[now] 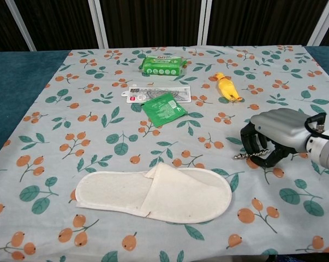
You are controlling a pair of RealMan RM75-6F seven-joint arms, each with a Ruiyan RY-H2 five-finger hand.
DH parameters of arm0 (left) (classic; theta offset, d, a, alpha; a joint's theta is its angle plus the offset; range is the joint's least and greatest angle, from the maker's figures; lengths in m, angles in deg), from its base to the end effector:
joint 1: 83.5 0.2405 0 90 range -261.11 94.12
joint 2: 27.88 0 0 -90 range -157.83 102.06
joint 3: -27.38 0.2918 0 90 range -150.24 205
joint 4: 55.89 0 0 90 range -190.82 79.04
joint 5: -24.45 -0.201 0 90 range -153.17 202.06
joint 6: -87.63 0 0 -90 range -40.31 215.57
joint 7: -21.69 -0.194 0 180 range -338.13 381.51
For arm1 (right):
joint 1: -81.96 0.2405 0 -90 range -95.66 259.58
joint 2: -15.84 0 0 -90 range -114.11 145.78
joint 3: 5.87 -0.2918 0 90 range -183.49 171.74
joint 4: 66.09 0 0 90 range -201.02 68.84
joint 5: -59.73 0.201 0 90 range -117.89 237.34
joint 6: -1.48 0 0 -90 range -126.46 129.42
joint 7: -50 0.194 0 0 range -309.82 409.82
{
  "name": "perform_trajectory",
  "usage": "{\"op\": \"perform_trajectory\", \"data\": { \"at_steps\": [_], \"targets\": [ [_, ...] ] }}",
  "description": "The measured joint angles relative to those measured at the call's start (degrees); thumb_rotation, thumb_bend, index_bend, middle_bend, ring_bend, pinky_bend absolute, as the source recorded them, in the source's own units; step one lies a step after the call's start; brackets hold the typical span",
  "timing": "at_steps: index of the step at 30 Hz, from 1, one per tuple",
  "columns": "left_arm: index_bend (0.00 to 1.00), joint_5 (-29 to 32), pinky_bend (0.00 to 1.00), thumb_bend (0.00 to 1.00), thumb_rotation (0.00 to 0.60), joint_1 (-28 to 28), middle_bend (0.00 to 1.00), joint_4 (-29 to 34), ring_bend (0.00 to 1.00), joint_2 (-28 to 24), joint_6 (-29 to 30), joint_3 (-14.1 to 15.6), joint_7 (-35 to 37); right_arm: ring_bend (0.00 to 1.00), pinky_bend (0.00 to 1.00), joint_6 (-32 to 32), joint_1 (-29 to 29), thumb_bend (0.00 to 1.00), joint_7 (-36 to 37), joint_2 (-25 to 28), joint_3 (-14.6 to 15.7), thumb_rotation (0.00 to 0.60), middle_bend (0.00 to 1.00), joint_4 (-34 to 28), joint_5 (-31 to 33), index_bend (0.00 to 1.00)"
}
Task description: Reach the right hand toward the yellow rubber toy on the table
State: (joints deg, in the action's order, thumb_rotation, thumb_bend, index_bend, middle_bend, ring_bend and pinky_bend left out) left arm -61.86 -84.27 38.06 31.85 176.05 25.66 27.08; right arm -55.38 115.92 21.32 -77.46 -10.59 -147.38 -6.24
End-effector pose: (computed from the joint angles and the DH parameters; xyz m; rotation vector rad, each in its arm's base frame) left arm -0.3490 0.2044 0.2133 -1.3103 -0.9449 -0.9167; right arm -0.2248 -0.3588 -0.0626 1.9123 -0.8959 0.7080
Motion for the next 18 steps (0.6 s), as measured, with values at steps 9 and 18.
{"op": "perform_trajectory", "data": {
  "at_steps": [9,18],
  "targets": [
    [0.02,-0.1,0.00,0.25,0.600,0.0,0.04,0.2,0.01,0.0,0.0,0.0,-0.1,0.49,0.38,-0.4,0.3,0.36,1.1,2.0,-1.5,0.600,0.47,-2.2,0.2,0.59],
    [0.02,-0.1,0.00,0.25,0.600,0.0,0.04,0.1,0.01,-0.1,0.1,0.0,0.3,0.49,0.38,-0.3,1.7,0.36,1.1,5.9,-4.9,0.600,0.47,-5.3,2.4,0.59]
  ]
}}
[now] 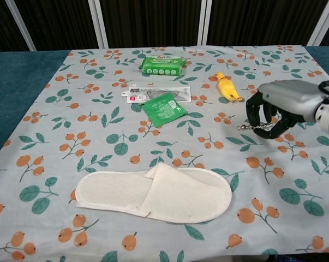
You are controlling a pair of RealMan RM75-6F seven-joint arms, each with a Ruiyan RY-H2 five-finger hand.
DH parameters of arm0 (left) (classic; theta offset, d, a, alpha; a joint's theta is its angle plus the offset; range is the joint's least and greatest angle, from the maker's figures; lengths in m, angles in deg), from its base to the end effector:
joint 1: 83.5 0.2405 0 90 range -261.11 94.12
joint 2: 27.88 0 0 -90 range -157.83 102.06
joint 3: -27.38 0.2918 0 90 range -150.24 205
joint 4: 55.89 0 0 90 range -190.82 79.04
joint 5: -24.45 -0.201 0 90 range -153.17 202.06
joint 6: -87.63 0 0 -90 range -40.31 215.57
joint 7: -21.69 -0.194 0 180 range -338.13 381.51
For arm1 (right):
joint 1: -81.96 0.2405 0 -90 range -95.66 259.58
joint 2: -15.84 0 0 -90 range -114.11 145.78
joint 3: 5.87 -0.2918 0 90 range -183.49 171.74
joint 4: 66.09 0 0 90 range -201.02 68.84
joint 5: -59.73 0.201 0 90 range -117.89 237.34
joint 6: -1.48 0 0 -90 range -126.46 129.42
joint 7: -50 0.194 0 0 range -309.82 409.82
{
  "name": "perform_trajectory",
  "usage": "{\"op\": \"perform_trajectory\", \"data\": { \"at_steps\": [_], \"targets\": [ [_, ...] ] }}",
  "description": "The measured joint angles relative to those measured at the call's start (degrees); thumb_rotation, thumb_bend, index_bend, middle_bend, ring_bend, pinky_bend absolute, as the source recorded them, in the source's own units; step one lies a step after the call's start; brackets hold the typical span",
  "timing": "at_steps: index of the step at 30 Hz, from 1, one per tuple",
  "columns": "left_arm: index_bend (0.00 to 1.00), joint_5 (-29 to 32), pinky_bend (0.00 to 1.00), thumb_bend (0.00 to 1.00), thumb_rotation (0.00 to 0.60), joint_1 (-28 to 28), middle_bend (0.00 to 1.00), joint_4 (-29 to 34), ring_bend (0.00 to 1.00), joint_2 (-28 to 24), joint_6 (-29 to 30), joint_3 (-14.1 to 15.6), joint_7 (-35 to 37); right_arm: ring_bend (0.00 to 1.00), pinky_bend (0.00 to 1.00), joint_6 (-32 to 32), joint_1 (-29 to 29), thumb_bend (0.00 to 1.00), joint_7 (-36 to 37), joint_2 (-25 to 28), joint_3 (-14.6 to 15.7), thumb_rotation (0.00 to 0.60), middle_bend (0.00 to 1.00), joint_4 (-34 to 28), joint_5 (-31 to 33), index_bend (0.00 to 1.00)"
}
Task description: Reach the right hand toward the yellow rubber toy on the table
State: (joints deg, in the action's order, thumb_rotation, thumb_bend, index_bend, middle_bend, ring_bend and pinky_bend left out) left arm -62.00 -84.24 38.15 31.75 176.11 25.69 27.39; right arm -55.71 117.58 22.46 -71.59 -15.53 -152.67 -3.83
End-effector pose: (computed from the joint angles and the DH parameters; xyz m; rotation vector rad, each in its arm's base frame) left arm -0.3484 0.2041 0.2136 -1.3101 -0.9479 -0.9219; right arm -0.2073 -0.3878 -0.0145 1.8217 -0.9033 0.7937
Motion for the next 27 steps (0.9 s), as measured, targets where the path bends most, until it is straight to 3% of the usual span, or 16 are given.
{"op": "perform_trajectory", "data": {
  "at_steps": [6,13,22,27],
  "targets": [
    [0.02,0.0,0.00,0.25,0.600,0.0,0.04,0.1,0.01,0.0,0.1,0.0,0.1,0.49,0.39,1.6,2.2,0.36,-1.8,5.6,-3.5,0.600,0.47,-5.3,4.6,0.59],
    [0.02,-0.1,0.00,0.25,0.600,0.1,0.04,0.1,0.01,-0.1,0.2,0.0,0.5,0.49,0.39,4.9,6.4,0.36,-3.4,13.9,-8.4,0.600,0.47,-13.4,14.4,0.59],
    [0.02,-0.1,0.00,0.25,0.600,0.0,0.04,0.5,0.01,-0.1,0.0,0.0,0.5,0.50,0.39,4.1,12.0,0.36,-3.9,18.2,-13.2,0.600,0.47,-21.1,21.7,0.59],
    [0.02,-0.1,0.00,0.25,0.600,0.0,0.04,0.5,0.01,-0.1,0.0,0.0,0.6,0.50,0.39,2.5,15.5,0.36,-5.4,18.0,-13.6,0.600,0.47,-23.4,23.7,0.59]
  ]
}}
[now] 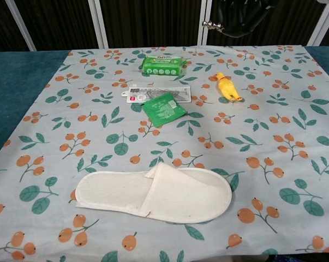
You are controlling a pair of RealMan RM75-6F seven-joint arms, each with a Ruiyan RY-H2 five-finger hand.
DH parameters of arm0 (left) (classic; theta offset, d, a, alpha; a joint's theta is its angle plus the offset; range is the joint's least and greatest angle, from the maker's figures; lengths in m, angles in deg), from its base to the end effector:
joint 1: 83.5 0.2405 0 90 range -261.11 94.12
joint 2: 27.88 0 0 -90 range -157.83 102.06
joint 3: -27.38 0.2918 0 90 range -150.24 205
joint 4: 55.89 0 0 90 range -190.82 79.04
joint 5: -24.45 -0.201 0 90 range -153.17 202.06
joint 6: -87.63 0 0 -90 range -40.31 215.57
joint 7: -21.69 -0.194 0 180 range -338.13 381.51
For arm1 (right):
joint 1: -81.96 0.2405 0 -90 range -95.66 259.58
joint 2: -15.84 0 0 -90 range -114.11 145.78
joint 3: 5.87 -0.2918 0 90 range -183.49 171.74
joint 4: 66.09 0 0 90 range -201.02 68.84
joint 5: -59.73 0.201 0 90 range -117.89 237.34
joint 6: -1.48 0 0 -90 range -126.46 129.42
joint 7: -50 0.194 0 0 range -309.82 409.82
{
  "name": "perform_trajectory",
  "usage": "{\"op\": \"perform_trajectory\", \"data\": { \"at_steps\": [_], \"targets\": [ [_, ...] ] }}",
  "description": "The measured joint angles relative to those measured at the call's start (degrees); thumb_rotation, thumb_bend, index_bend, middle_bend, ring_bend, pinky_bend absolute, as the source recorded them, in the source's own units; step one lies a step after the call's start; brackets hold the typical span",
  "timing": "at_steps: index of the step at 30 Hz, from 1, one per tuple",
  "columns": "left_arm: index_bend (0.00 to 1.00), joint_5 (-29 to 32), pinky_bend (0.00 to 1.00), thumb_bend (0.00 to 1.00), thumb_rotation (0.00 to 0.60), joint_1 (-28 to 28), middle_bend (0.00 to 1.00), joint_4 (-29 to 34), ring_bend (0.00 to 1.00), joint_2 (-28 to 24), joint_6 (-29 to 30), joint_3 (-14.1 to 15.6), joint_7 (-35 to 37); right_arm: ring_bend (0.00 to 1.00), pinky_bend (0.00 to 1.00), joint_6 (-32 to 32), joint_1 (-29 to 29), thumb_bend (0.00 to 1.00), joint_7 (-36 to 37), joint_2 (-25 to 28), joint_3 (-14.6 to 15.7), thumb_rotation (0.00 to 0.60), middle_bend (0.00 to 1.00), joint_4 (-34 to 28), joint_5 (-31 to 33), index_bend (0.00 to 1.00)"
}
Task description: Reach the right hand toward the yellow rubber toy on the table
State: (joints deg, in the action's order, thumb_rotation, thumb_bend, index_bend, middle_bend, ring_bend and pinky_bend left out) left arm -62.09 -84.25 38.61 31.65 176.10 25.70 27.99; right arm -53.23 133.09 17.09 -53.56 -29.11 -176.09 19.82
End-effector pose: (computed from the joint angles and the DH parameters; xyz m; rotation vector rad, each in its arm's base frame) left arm -0.3467 0.2041 0.2132 -1.3060 -0.9601 -0.9353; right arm -0.0590 -0.4331 0.0944 1.7992 -0.9662 1.0322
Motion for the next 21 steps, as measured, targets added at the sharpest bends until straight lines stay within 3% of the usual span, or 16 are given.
{"op": "perform_trajectory", "data": {
  "at_steps": [13,21],
  "targets": [
    [0.02,0.1,0.00,0.25,0.600,0.0,0.04,0.0,0.01,-0.1,-0.2,0.0,0.7,0.51,0.40,-9.2,5.7,0.36,-6.1,-5.1,2.2,0.600,0.48,-1.4,3.3,0.59],
    [0.02,0.2,0.00,0.25,0.600,0.0,0.04,0.1,0.01,-0.1,-0.2,0.0,0.5,0.51,0.40,-10.6,6.4,0.36,-6.4,-5.2,3.4,0.600,0.48,-1.3,3.7,0.59]
  ]
}}
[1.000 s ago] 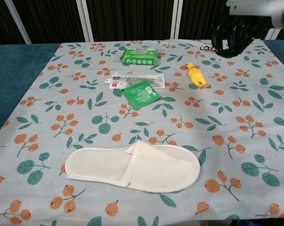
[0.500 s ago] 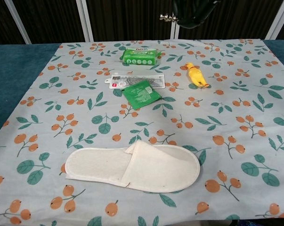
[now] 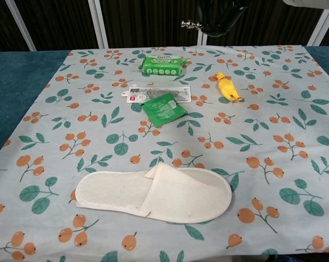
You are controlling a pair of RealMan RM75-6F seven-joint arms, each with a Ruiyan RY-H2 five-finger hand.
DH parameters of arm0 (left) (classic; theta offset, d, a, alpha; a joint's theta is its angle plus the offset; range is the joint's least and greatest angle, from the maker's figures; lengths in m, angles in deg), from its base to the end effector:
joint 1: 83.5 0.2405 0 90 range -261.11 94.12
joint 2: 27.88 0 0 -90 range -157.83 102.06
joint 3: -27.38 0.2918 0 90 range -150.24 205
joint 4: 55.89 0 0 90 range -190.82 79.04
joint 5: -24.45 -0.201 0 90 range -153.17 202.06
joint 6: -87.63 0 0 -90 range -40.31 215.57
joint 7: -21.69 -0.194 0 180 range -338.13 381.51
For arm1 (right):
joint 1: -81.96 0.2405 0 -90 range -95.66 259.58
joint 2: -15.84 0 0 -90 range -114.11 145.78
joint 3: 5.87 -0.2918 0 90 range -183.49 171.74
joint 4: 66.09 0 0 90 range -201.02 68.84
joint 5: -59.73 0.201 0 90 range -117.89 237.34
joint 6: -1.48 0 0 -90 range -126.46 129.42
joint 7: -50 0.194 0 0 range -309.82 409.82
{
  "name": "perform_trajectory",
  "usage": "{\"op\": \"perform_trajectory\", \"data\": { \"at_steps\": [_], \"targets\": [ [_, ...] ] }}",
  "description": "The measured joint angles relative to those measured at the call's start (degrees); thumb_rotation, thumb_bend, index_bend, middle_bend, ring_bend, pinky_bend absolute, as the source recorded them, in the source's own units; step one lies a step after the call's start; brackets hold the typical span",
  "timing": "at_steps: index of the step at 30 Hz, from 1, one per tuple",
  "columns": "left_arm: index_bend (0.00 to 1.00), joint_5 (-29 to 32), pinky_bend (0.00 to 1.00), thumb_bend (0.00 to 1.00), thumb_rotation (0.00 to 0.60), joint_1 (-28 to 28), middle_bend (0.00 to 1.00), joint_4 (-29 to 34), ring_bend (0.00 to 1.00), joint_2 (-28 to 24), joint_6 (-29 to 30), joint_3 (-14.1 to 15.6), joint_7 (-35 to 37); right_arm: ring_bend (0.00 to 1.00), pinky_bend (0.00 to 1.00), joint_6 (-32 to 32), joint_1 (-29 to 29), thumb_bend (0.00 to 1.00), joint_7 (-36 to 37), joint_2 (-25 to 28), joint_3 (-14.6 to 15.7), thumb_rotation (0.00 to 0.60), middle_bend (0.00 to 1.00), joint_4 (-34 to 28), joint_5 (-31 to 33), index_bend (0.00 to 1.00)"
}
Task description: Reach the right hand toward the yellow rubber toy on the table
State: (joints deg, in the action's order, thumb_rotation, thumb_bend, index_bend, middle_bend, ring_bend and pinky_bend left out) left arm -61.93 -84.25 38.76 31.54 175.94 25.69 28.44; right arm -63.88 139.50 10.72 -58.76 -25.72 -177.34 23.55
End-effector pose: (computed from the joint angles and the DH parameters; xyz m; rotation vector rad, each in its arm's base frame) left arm -0.3470 0.2041 0.2134 -1.3016 -0.9693 -0.9388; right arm -0.0312 -0.4303 0.0751 1.7769 -0.8857 1.0230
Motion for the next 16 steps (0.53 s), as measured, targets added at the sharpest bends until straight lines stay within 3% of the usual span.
{"op": "perform_trajectory", "data": {
  "at_steps": [16],
  "targets": [
    [0.02,0.0,0.00,0.25,0.600,0.1,0.04,-0.1,0.01,-0.1,0.2,0.0,0.0,0.51,0.40,-0.3,0.2,0.36,1.3,0.9,1.7,0.600,0.48,0.9,0.2,0.59]
  ]
}}
